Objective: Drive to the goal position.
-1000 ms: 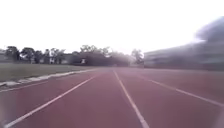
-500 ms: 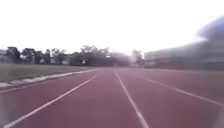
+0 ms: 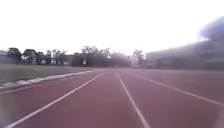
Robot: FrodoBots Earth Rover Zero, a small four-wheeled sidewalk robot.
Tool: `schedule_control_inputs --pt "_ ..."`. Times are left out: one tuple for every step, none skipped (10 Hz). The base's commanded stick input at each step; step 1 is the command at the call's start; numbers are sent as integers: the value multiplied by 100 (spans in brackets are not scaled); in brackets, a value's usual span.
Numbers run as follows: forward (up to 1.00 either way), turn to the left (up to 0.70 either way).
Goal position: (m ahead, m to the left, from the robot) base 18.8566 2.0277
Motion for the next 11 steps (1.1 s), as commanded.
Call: schedule_control_inputs --pt "70 0" --pt "70 0" --pt "70 0" --pt "70 0" --pt "70 0" --pt "70 0" --pt "70 0" --pt "70 0" --pt "70 0" --pt "70 0" --pt "70 0"
